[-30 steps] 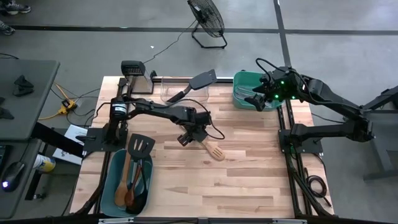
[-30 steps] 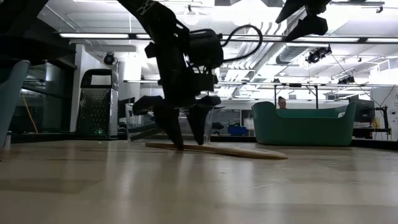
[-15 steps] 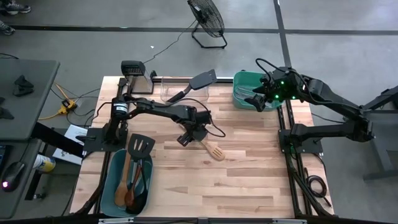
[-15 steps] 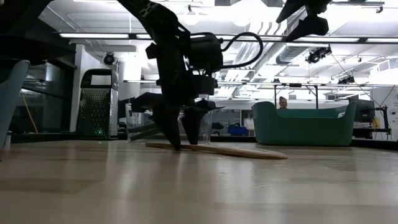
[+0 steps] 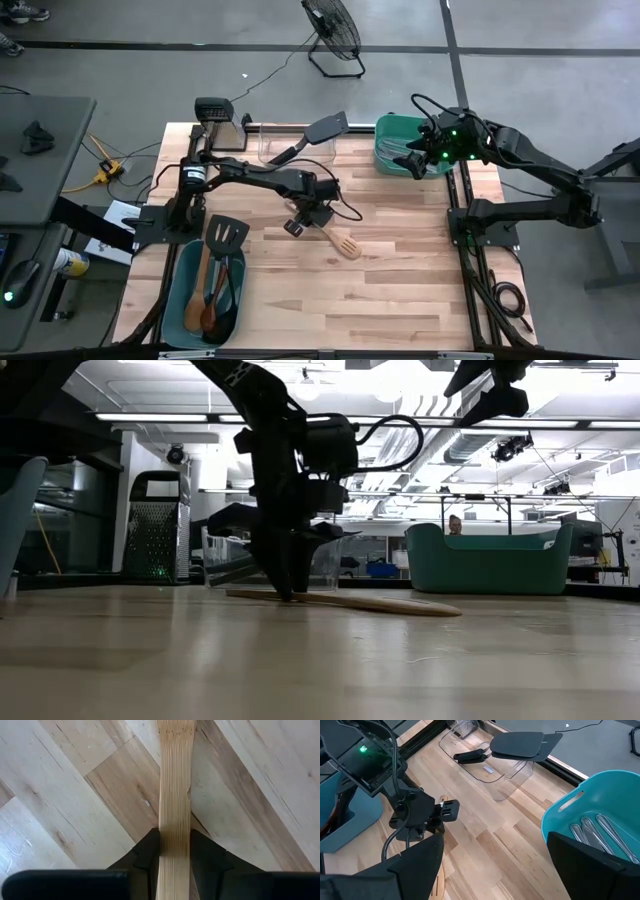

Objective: Pick & Place Kitchen Items
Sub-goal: Put the wooden spatula into the blue bin, then return to Home Position

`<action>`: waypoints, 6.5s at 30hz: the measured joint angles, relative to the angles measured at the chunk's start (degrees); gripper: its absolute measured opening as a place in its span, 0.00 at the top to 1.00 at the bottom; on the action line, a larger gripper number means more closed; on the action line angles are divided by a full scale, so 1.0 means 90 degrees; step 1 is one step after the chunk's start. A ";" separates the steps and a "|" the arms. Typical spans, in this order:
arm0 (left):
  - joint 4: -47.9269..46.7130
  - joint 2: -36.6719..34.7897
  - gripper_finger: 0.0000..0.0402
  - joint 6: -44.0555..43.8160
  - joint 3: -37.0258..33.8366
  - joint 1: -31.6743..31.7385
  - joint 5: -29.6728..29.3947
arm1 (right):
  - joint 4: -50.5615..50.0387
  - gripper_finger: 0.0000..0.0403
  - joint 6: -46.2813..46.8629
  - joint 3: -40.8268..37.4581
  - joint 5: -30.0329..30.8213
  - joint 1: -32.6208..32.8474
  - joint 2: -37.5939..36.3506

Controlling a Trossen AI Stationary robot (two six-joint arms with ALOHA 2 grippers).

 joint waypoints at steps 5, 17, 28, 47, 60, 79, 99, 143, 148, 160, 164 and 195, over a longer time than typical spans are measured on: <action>-0.0042 0.0049 0.79 -0.0014 0.0002 0.0000 0.0025 | 0.0000 0.13 0.0000 0.0000 0.0000 0.0001 0.0000; -0.0308 0.0027 0.81 -0.0186 0.0245 0.0000 0.0045 | 0.0000 0.13 0.0027 0.0000 0.0002 -0.0001 0.0000; -0.1034 0.0083 0.81 -0.0214 0.1113 0.0094 0.0001 | -0.0005 0.13 0.0027 0.0000 0.0000 0.0001 0.0000; -0.3534 0.0053 0.81 -0.0215 0.3206 0.0362 -0.0188 | -0.0007 0.13 -0.0128 0.0000 0.0000 0.0001 0.0000; -0.4649 -0.0142 0.81 -0.0011 0.4286 0.0590 -0.0726 | -0.0002 0.13 -0.0319 0.0000 0.0012 -0.0001 0.0000; -0.5556 -0.0898 0.81 -0.2717 0.4367 -0.0322 -0.1013 | -0.0011 0.13 -0.0382 0.0000 0.0002 0.0001 -0.0002; -0.5562 -0.1864 0.81 -0.9366 0.4364 -0.2017 -0.2464 | -0.0249 0.13 -0.0349 0.0000 -0.0046 0.0001 -0.0002; -0.5557 -0.2985 0.81 -1.8738 -0.0089 -0.7563 -0.2516 | -0.0435 0.13 -0.0510 0.0000 -0.0330 0.0001 -0.0002; -0.5556 -0.2985 0.81 -1.8735 -0.0358 -0.7560 -0.2390 | -0.0437 0.13 -0.0515 0.0000 -0.0330 0.0001 -0.0002; -0.4666 -0.2996 0.81 -1.8693 -0.1100 -0.7548 -0.2033 | -0.0664 0.13 -0.0634 0.0000 -0.0309 -0.0001 -0.0002; -0.4578 -0.2989 0.75 -1.8687 -0.1095 -0.7546 -0.1954 | -0.0675 0.13 -0.0650 0.0000 -0.0308 -0.0001 -0.0002; -0.5601 -0.3005 0.49 -1.8552 0.1600 -0.7480 -0.4169 | -0.0800 0.13 -0.0805 0.0000 -0.0353 0.0000 -0.0002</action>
